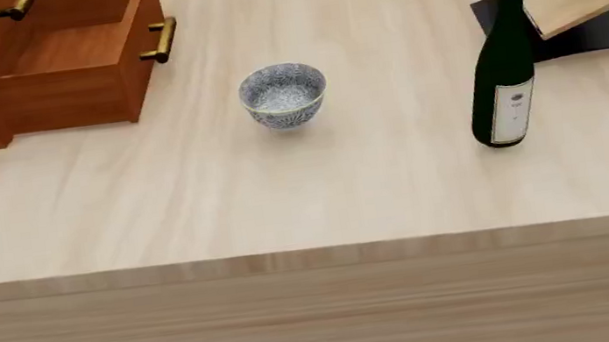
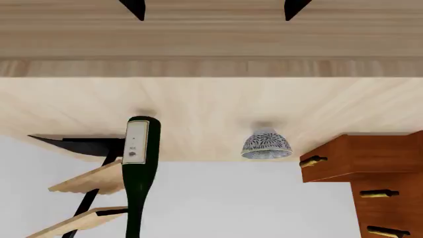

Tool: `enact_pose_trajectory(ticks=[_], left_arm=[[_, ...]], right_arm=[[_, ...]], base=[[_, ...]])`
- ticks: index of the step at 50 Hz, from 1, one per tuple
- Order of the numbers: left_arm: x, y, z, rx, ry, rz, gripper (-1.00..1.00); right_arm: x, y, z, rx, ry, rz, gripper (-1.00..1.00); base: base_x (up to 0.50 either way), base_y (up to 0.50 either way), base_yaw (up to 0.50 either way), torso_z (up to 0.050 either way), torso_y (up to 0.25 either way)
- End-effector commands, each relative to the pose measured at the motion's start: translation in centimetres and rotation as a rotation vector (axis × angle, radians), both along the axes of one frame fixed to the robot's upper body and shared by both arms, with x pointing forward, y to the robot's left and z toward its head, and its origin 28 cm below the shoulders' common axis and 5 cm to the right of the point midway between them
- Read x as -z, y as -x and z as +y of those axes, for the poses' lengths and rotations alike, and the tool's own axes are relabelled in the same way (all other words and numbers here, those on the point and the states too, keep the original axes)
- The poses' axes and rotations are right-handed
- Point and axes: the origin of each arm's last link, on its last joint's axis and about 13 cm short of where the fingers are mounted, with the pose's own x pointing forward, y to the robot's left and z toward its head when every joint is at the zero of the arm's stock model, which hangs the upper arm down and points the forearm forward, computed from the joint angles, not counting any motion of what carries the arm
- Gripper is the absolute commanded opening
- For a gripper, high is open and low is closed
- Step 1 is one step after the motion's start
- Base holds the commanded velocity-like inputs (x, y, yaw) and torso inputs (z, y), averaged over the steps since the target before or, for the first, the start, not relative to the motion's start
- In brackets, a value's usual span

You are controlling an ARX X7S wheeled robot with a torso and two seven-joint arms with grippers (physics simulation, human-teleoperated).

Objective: Put the bowl in the bottom drawer of the cabinet.

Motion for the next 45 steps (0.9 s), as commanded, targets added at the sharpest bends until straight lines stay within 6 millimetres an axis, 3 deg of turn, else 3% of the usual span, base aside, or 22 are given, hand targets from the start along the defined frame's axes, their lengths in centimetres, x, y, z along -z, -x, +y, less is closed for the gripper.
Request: enact_pose_trajectory(ticks=[1,12,35,36,37,45], left_arm=[[0.0,0.0,0.0,0.0,-0.01,0.0,1.0],[0.0,0.0,0.1,0.017,0.018,0.023,1.0],[-0.8,0.1,0.1,0.032,0.03,0.0,1.0],[-0.8,0.1,0.1,0.031,0.03,0.0,1.0],[-0.8,0.1,0.1,0.032,0.03,-0.001,1.0],[-1.0,0.3,0.1,0.023,0.018,-0.006,1.0]], right_arm=[[0.0,0.0,0.0,0.0,0.009,0.0,1.0],[0.0,0.0,0.1,0.004,0.008,0.003,1.0],[-0.8,-0.2,0.0,0.031,0.036,-0.01,1.0],[-0.9,0.0,0.0,0.022,0.014,-0.048,1.0],[-0.9,0.0,0.0,0.053,0.103,-0.029,1.0],[-1.1,0.3,0.1,0.026,0.078,-0.049,1.0]], base=[[0.0,0.0,0.0,0.0,0.0],[0.0,0.0,0.0,0.0,0.0],[0.0,0.0,0.0,0.0,0.25],[0.0,0.28,0.0,0.0,0.25],[0.03,0.5,0.0,0.0,0.25],[0.04,0.5,0.0,0.0,0.25]])
